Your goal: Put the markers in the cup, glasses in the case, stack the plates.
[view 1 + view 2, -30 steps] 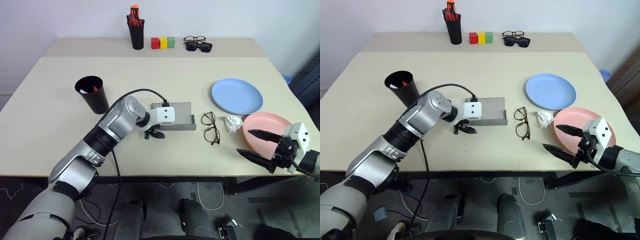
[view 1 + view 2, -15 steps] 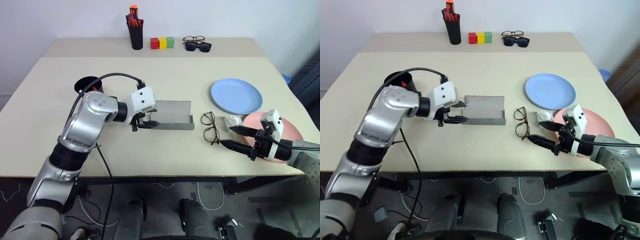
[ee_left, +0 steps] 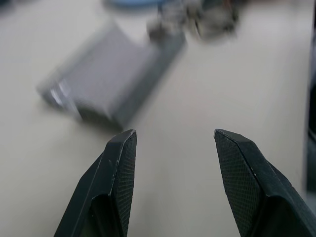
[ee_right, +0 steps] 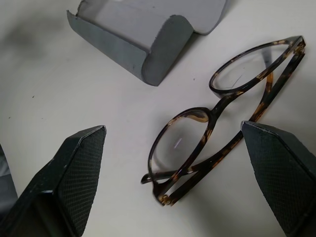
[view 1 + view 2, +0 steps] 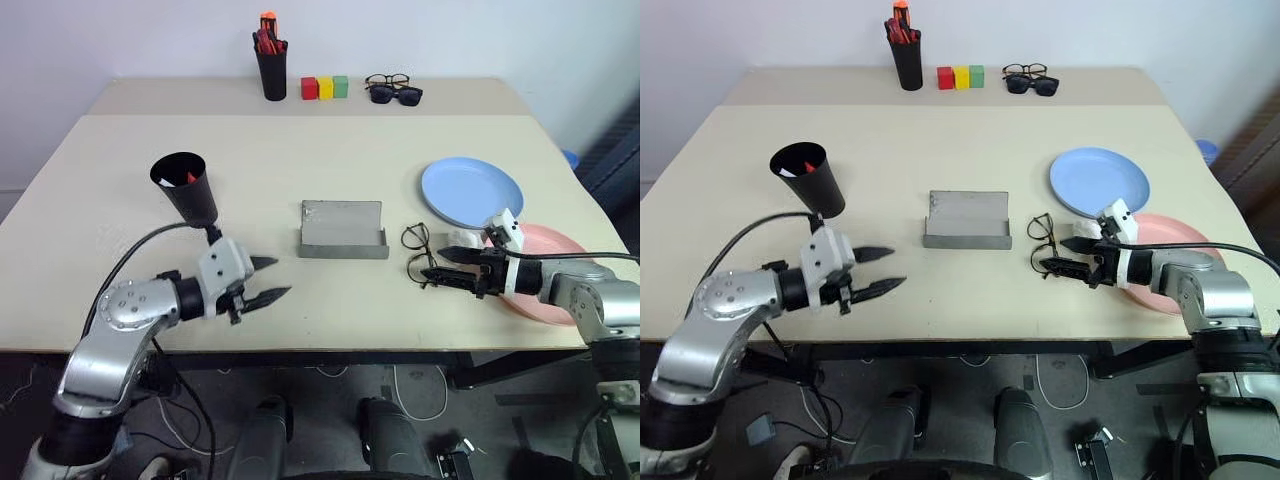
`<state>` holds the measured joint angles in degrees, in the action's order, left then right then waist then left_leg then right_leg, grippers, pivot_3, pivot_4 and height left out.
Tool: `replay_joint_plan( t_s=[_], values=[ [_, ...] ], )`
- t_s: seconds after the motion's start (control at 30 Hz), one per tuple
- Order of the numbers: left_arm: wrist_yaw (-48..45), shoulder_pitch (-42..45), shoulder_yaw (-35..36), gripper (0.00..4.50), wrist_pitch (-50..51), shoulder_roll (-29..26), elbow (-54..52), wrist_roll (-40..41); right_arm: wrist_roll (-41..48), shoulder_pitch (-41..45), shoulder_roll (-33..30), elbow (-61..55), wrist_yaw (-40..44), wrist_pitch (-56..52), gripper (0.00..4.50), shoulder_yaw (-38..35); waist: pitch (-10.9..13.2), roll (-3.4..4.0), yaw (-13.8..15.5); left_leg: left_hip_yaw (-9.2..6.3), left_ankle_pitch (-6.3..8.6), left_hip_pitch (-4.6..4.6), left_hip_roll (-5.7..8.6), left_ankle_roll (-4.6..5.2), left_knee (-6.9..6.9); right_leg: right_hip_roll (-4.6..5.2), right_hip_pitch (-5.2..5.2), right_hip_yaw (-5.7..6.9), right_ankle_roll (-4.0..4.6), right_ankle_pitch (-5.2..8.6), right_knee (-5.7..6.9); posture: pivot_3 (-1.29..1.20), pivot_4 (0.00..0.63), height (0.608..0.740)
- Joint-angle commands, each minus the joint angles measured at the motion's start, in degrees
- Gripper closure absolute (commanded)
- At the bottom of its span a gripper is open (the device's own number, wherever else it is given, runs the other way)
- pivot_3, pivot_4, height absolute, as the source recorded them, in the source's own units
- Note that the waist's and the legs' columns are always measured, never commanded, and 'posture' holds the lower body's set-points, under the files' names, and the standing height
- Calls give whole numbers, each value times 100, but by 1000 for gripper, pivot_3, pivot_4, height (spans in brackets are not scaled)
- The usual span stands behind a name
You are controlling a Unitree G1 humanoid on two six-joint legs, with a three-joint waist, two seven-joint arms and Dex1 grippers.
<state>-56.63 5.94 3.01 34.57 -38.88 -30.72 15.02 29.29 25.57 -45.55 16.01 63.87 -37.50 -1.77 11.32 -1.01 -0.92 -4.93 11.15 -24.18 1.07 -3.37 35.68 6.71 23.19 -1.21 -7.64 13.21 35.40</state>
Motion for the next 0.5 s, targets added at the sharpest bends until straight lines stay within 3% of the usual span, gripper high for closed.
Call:
replay_joint_plan(
  t_s=[0.03,0.5],
  values=[
    [-40,-18,404,1990,333,29,-420,867,-143,409,84,334,241,102,0,73,0,-1,-2,0,0,-2,0,0,3,0,-1,0,0,0,-2,0,150,740],
    [740,-233,509,1990,410,-53,-687,1310,-769,1120,416,1377,791,384,0,467,0,0,-22,1,0,-2,0,0,1,0,0,0,0,-1,-3,0,150,740]
  ],
)
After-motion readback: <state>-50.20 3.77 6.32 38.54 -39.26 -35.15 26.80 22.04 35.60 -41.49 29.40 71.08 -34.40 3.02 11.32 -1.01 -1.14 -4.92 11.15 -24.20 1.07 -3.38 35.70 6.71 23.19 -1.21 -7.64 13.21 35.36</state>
